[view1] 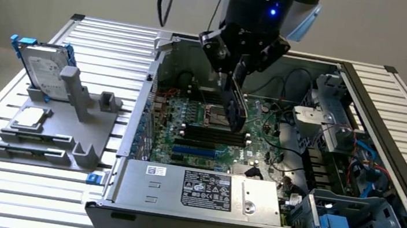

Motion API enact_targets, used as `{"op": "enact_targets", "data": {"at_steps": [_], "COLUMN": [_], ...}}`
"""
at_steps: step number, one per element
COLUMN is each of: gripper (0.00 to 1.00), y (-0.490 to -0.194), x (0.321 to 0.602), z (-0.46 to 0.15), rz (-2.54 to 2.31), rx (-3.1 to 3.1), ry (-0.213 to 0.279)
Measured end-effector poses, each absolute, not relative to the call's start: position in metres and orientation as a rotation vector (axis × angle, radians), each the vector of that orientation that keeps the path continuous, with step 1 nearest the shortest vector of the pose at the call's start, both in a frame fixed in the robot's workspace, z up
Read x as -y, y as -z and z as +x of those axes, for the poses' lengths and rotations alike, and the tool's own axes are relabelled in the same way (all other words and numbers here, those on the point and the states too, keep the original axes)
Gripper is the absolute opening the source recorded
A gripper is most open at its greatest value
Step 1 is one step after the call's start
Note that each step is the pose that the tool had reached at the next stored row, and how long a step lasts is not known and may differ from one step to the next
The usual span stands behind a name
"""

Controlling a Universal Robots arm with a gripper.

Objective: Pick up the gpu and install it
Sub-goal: 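Insert the gpu into the slot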

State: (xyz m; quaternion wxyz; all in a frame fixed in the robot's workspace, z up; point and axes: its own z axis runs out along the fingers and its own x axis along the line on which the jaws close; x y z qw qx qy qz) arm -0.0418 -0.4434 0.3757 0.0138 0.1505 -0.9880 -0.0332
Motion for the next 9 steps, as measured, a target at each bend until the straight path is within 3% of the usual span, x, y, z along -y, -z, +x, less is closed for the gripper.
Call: {"op": "enact_targets", "data": {"at_steps": [9], "gripper": [0.26], "y": [-0.3753], "x": [0.4434], "z": [-0.0418], "rz": [0.717], "rx": [3.023], "ry": [0.103]}}
